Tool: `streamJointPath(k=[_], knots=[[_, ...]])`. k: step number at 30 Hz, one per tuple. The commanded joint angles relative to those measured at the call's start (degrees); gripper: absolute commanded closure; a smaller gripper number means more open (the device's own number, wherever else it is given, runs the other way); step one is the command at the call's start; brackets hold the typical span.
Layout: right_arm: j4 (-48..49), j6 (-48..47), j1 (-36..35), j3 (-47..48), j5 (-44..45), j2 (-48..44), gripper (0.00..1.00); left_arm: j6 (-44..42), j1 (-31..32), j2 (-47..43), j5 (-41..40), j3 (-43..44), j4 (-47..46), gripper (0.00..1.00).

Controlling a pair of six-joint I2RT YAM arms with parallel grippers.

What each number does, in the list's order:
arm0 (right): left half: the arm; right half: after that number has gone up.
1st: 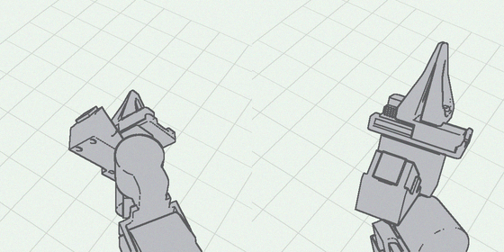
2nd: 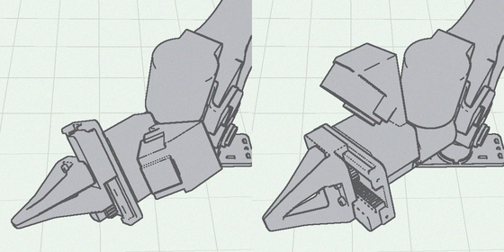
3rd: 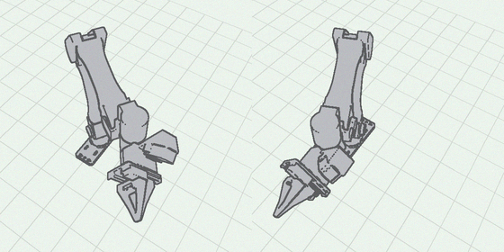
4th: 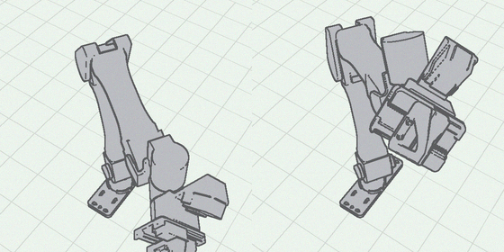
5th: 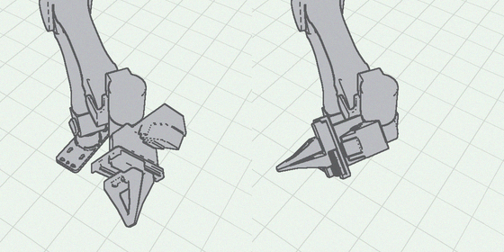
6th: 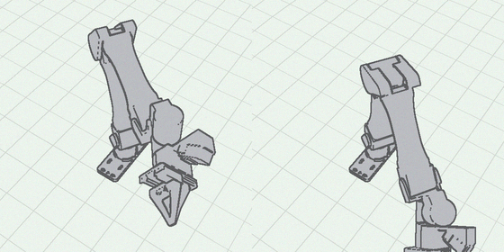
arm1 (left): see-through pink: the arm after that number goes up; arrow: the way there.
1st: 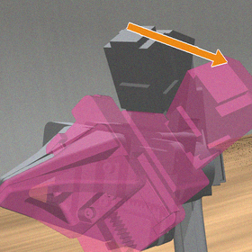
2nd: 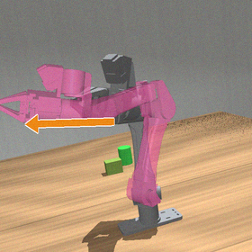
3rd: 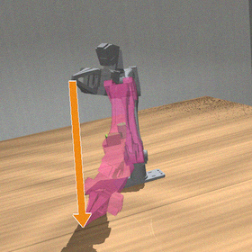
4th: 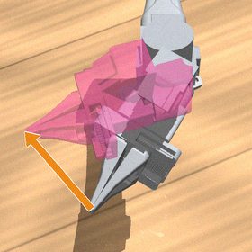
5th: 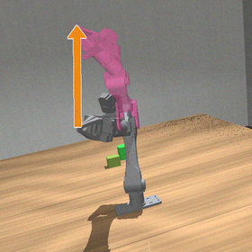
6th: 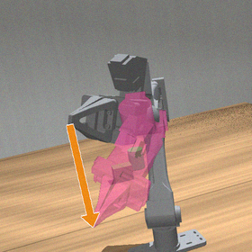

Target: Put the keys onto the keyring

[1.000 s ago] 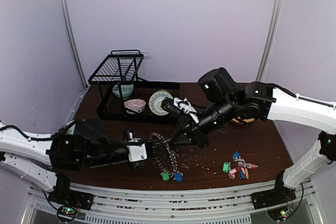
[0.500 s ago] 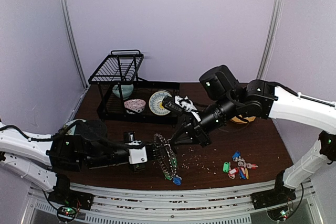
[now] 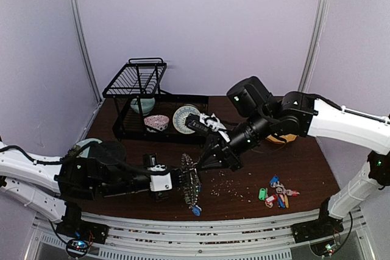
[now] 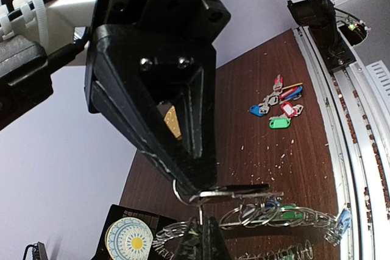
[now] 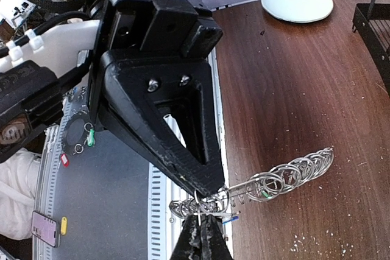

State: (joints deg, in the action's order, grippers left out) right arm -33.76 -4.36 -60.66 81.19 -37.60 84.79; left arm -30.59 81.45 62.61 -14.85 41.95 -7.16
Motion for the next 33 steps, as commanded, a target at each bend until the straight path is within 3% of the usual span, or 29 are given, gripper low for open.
streamJointPath(k=[1,16,33], knots=[[0.53,1.35,0.28,1.85,5.23,0.17,1.0,-2.28,0.64,-0.93,0.63,-0.88,-5.64,1.0],[-2.5,-3.19,-1.13,-0.27,-6.63,-1.23,1.0,-1.22,0.73,-0.69,-3.59,-0.95,-6.18,1.0],[1.09,1.84,-1.33,-0.31,5.21,0.06,1.0,-0.45,0.73,-1.26,-1.89,-1.17,-6.46,1.0]])
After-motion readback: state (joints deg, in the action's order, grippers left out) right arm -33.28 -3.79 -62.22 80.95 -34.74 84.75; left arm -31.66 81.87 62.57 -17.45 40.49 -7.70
